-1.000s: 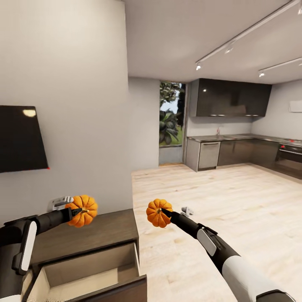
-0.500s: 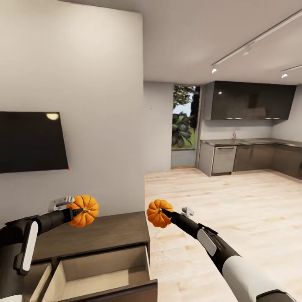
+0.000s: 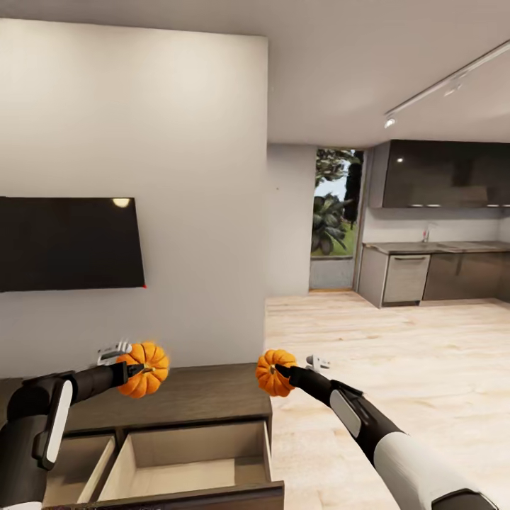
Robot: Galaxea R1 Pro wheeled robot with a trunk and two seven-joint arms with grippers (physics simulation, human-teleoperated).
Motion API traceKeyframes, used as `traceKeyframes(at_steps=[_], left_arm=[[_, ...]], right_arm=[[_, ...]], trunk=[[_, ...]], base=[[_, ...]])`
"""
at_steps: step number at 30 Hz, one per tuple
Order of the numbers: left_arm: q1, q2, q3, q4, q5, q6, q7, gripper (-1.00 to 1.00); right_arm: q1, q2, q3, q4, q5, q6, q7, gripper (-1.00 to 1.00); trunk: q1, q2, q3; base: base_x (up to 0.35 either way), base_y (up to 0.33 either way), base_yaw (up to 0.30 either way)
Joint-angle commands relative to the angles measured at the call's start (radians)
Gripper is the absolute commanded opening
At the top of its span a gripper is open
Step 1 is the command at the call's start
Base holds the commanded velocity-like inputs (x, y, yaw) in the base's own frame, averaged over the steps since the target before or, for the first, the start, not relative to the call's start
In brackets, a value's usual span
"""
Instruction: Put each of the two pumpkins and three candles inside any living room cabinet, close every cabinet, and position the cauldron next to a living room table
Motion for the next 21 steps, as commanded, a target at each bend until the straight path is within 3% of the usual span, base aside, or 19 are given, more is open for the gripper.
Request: traceKeyframes(at_steps=[1,6,11,16,21], left_arm=[[-0.001,-0.001,-0.001,0.006,-0.006,0.003,-0.007,-1.00],[-0.001,-0.005,-0.024,0.029,-0.007,0.000,-0.004,-1.00],[-0.001,-0.007,-0.030,0.063,-0.011,-0.004,0.059,-1.00],[-0.001,-0.008,-0.033,0.065,-0.012,-0.004,0.078,-1.00],[-0.001,-0.008,-0.033,0.065,-0.009,-0.004,0.079,-1.00]], right_arm=[[-0.001,0.000,0.009,-0.003,-0.003,0.007,-0.020,-1.00],[-0.001,0.001,0.024,-0.005,0.009,0.015,-0.073,-1.00],[-0.001,0.006,0.026,-0.006,0.009,0.015,-0.141,-1.00],[-0.001,0.009,0.075,-0.003,0.007,0.017,-0.172,-1.00],[-0.001,0.008,0.088,-0.011,0.007,0.030,-0.202,-1.00]], trunk=[[-0.004,0.006,0.003],[-0.023,0.041,0.025],[-0.042,0.076,0.046],[-0.042,0.076,0.052],[-0.042,0.076,0.057]], base=[[0.000,0.000,0.217],[0.000,0.000,0.217],[0.000,0.000,0.214],[0.000,0.000,0.209],[0.000,0.000,0.208]])
